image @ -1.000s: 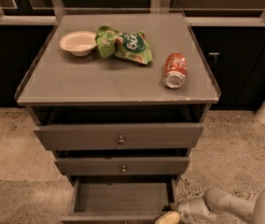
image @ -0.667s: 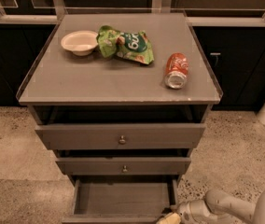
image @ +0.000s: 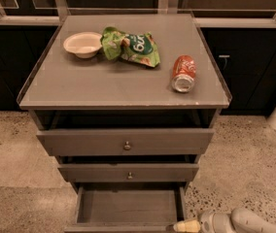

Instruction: Open bottom drawer

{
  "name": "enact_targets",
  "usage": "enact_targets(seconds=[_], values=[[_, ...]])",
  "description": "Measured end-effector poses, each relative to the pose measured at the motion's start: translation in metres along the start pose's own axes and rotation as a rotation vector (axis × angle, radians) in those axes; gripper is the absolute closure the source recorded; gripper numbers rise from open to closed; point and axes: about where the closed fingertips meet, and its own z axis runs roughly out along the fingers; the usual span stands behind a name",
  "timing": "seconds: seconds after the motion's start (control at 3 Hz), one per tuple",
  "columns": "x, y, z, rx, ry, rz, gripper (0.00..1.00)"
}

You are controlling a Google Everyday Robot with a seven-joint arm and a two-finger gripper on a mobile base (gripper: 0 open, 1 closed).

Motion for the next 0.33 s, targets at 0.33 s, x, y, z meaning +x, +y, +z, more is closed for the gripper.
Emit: enact_targets(seconds=[0.33], values=[[0.0000, 0.0000, 0.0000, 0.000, 0.000, 0.000, 0.00]])
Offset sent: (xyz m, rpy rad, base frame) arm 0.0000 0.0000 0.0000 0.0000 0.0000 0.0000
